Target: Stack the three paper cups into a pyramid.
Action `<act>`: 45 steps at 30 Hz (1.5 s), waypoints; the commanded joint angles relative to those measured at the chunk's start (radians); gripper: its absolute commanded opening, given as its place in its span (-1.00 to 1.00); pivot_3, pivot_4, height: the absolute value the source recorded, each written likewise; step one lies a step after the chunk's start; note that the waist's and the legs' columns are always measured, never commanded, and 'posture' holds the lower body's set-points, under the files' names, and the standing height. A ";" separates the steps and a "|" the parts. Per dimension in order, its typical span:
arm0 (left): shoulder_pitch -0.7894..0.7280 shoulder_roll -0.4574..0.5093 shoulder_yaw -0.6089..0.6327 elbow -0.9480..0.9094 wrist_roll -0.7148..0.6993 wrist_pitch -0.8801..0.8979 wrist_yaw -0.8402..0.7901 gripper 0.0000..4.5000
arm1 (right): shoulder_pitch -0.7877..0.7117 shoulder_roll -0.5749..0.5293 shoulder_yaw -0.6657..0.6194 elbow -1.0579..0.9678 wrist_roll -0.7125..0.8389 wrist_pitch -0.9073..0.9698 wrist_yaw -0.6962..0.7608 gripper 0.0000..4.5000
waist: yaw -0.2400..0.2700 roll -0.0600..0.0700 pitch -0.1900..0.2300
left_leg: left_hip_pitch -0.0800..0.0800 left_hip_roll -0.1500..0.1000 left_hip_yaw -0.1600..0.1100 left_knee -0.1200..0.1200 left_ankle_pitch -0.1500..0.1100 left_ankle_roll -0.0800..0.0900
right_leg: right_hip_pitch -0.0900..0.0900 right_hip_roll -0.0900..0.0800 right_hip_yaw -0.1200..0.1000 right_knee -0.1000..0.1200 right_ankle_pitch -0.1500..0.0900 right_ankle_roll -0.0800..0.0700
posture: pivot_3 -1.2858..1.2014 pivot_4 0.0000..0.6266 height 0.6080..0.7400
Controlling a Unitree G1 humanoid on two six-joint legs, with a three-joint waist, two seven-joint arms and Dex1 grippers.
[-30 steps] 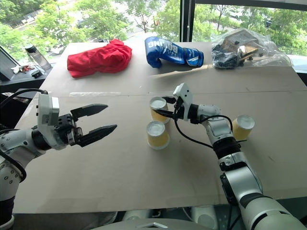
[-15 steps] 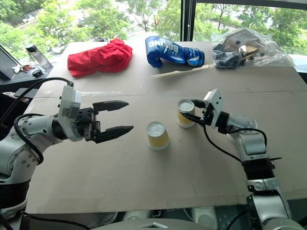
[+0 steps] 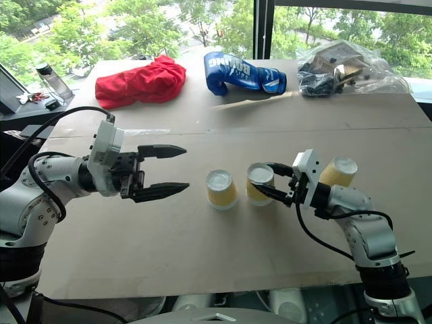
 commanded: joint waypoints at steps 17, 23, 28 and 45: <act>0.054 0.029 0.030 -0.016 0.033 -0.077 -0.056 1.00 | 0.004 -0.012 0.050 0.028 -0.044 -0.119 0.040 0.77 | 0.003 0.000 0.000 | 0.000 0.000 0.000 0.000 0.000 0.000 | 0.000 0.000 0.000 0.000 0.000 0.000 | 0.03 -0.52 1.00; 0.052 0.026 0.033 -0.007 0.038 -0.090 -0.061 1.00 | -0.006 -0.036 0.003 -0.002 0.011 -0.105 0.057 0.97 | 0.003 0.000 0.000 | 0.000 0.000 0.000 0.000 0.000 0.000 | 0.000 0.001 0.000 0.000 0.000 0.000 | 0.03 -0.52 1.00; 0.043 0.020 0.031 -0.019 0.021 -0.079 -0.054 1.00 | 0.034 -0.113 -0.042 -0.068 0.021 -0.108 0.067 0.97 | 0.008 0.000 0.000 | 0.000 0.000 0.000 0.000 0.000 0.000 | 0.000 0.001 0.000 0.000 0.000 0.000 | 0.03 -0.52 1.00; -0.249 -0.068 -0.123 -0.049 -0.074 0.091 -0.032 1.00 | 0.409 -0.145 -0.580 -0.150 0.116 -0.086 -0.125 0.97 | 0.030 -0.001 -0.001 | 0.001 0.000 -0.001 0.001 0.000 0.000 | 0.004 0.002 0.000 0.000 0.000 0.000 | 0.03 -0.52 1.00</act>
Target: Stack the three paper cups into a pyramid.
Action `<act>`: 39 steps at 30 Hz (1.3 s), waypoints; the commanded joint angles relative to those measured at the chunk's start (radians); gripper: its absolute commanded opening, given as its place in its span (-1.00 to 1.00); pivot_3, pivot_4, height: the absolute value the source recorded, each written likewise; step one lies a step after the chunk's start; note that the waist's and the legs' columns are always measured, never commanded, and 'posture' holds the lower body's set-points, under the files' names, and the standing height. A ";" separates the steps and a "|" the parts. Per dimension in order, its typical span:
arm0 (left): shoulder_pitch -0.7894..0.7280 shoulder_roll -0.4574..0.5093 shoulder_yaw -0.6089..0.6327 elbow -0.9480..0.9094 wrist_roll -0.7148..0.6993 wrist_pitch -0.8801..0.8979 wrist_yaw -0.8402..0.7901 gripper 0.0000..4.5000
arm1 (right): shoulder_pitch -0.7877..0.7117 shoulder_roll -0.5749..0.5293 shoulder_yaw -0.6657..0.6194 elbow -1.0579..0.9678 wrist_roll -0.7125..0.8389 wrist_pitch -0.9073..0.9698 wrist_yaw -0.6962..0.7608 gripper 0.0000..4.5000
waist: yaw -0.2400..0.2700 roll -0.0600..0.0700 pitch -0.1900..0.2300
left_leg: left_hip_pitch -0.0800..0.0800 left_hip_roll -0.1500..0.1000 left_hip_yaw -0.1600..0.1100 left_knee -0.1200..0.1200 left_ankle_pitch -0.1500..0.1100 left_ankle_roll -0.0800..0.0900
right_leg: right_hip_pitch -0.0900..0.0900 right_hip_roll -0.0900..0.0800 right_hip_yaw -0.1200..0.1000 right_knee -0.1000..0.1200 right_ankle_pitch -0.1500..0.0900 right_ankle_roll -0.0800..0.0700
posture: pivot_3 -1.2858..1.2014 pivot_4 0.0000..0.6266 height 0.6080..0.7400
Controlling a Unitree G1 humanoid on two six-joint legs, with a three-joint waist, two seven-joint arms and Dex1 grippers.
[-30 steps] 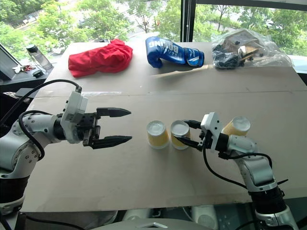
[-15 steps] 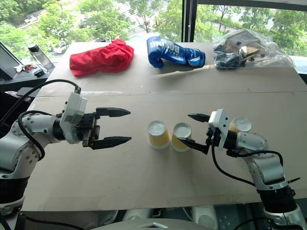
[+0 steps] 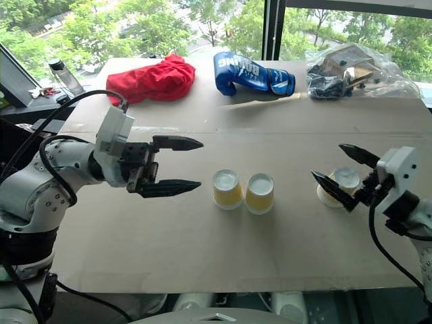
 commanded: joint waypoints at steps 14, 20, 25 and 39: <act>-0.100 -0.011 -0.046 0.014 0.012 0.028 -0.021 1.00 | -0.016 0.166 0.089 0.123 -0.101 -0.128 -0.125 0.97 | -0.018 0.001 0.000 | 0.011 0.003 0.009 -0.001 0.000 0.000 | 0.004 0.005 0.008 0.001 -0.003 -0.004 | 0.03 -0.52 1.00; -0.084 -0.019 -0.029 0.002 -0.004 0.039 -0.010 1.00 | -0.056 0.244 0.114 0.118 -0.112 -0.113 -0.245 0.97 | -0.007 0.001 0.000 | 0.010 0.003 0.009 -0.001 0.000 0.000 | 0.004 0.005 0.011 0.001 -0.003 -0.004 | 0.03 -0.52 1.00; -0.100 -0.023 -0.023 0.014 -0.007 0.044 -0.008 1.00 | -0.063 0.295 0.141 0.080 -0.141 -0.090 -0.348 0.97 | -0.008 0.001 0.000 | 0.010 0.003 0.010 -0.001 0.000 0.000 | 0.004 0.005 0.013 0.001 -0.002 -0.004 | 0.03 -0.52 1.00; -0.135 -0.013 -0.048 0.048 0.028 0.036 -0.051 1.00 | -0.029 0.347 0.206 0.070 -0.212 -0.158 -0.408 0.03 | -0.009 0.001 0.000 | 0.011 0.003 0.011 -0.001 0.000 0.000 | 0.003 0.006 0.014 0.001 -0.003 -0.004 | 0.03 -0.52 1.00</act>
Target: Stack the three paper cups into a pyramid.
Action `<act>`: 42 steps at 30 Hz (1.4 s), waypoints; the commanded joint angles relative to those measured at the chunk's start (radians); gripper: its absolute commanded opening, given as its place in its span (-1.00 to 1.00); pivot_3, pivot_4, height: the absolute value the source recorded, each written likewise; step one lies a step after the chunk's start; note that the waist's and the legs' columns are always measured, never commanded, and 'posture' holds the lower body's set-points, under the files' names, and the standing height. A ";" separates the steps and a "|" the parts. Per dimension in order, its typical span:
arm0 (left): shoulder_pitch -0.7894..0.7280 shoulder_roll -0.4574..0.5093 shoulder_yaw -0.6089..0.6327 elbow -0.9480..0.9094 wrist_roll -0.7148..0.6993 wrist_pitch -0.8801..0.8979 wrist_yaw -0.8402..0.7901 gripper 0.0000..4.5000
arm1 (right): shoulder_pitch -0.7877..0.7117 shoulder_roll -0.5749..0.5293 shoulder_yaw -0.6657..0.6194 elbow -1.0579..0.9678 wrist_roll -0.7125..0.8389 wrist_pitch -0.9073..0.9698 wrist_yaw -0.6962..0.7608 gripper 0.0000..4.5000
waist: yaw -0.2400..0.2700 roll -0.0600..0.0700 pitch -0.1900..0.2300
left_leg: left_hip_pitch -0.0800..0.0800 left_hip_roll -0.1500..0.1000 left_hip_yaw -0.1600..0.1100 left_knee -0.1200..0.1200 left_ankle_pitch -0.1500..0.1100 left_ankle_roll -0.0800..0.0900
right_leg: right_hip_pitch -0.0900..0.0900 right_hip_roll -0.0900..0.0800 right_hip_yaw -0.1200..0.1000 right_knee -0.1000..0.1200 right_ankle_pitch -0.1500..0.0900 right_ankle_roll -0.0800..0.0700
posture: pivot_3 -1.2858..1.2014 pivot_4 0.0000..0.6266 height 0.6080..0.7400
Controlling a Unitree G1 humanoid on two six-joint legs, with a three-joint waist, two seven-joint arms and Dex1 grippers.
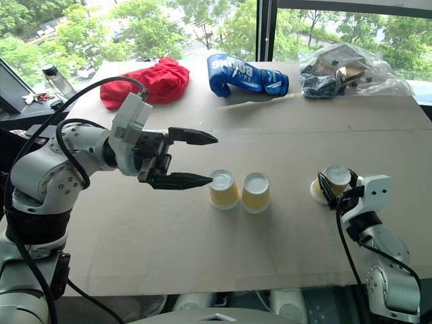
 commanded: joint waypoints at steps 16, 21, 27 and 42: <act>0.038 0.040 0.075 0.003 0.015 -0.011 -0.001 1.00 | -0.217 -0.157 0.045 -0.159 0.220 0.152 0.139 0.02 | -0.017 0.000 0.000 | 0.001 0.000 0.002 0.000 0.000 0.000 | 0.000 0.000 0.002 0.000 0.000 0.000 | 0.03 -0.52 1.00; 0.153 0.104 0.133 -0.017 0.022 -0.015 -0.005 1.00 | -0.415 -0.215 0.146 -0.198 0.331 0.319 0.157 0.02 | -0.023 -0.001 0.001 | 0.000 0.002 0.001 -0.001 0.000 0.000 | -0.001 0.001 0.001 0.000 0.001 0.001 | 0.03 -0.52 1.00; 0.242 0.132 0.180 -0.060 0.013 -0.018 0.015 1.00 | -0.559 -0.245 0.246 -0.196 0.415 0.449 0.207 0.02 | -0.014 -0.002 0.002 | -0.002 0.002 -0.001 -0.001 0.000 0.000 | -0.003 -0.001 -0.002 -0.001 0.000 0.000 | 0.03 -0.52 1.00; 0.343 0.148 0.244 -0.138 -0.011 -0.005 0.058 1.00 | -0.622 -0.254 0.393 -0.146 0.331 0.465 0.306 0.02 | -0.009 -0.003 0.002 | -0.003 0.001 0.000 -0.001 0.000 0.000 | -0.003 -0.002 -0.002 -0.001 0.000 0.000 | 0.03 -0.52 1.00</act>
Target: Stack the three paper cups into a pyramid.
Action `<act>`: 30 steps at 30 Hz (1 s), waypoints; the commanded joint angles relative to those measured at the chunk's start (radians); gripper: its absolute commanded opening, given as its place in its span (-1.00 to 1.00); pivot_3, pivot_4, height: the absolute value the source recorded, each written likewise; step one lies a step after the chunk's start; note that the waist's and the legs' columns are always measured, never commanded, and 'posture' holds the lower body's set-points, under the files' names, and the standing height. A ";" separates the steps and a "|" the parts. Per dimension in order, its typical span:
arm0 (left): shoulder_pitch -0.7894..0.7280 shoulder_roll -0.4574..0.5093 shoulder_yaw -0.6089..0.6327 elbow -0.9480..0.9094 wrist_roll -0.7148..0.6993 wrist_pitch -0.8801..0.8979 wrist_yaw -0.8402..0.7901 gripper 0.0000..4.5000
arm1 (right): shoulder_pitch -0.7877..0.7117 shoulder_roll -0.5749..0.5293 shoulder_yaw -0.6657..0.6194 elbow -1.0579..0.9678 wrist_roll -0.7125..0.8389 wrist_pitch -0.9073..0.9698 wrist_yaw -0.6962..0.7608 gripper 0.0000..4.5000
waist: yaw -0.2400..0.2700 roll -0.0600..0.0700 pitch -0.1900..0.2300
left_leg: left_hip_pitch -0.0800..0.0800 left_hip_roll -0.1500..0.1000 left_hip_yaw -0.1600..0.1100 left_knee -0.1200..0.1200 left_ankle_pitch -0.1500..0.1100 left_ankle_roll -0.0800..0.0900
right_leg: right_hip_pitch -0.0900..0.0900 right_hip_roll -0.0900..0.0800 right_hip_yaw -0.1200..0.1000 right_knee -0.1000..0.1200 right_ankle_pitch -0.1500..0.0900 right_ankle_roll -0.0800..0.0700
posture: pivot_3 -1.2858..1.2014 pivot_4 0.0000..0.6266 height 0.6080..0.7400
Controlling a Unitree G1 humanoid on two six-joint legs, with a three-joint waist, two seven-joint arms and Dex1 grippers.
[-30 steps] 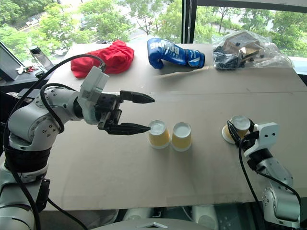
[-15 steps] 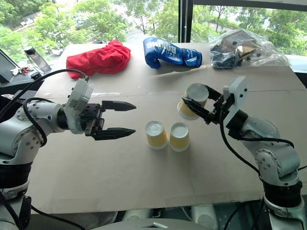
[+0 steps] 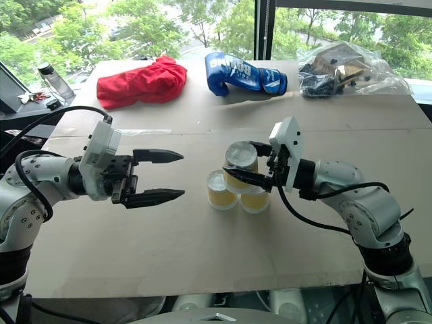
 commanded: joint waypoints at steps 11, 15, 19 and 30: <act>0.013 0.023 0.006 -0.019 0.011 -0.031 -0.016 1.00 | -0.014 0.003 0.015 0.007 -0.060 -0.032 0.060 0.02 | 0.000 0.000 0.000 | 0.000 0.000 0.000 0.000 0.000 0.000 | -0.001 0.000 0.000 0.000 0.000 0.000 | 0.03 -0.52 1.00; 0.024 0.020 0.008 -0.021 0.013 -0.038 -0.017 1.00 | -0.006 0.003 -0.002 0.011 -0.061 -0.039 0.072 0.97 | 0.000 0.000 0.000 | 0.000 0.000 0.000 0.000 0.000 0.000 | -0.001 0.000 0.000 0.000 0.000 0.000 | 0.03 -0.52 1.00; 0.054 0.012 0.021 -0.027 0.006 -0.048 -0.015 1.00 | 0.005 -0.012 -0.039 0.001 -0.036 -0.025 0.077 0.97 | 0.000 0.000 0.000 | -0.001 0.000 0.000 0.000 0.000 0.000 | -0.001 0.000 0.000 0.000 0.000 0.000 | 0.03 -0.52 1.00; 0.286 -0.110 0.062 -0.007 0.102 -0.184 0.100 1.00 | 0.260 -0.269 -0.320 -0.035 0.056 -0.005 0.216 0.97 | 0.012 0.000 0.000 | -0.002 0.000 0.000 -0.001 0.000 0.000 | -0.001 -0.009 -0.003 -0.002 0.000 0.000 | 0.03 -0.52 1.00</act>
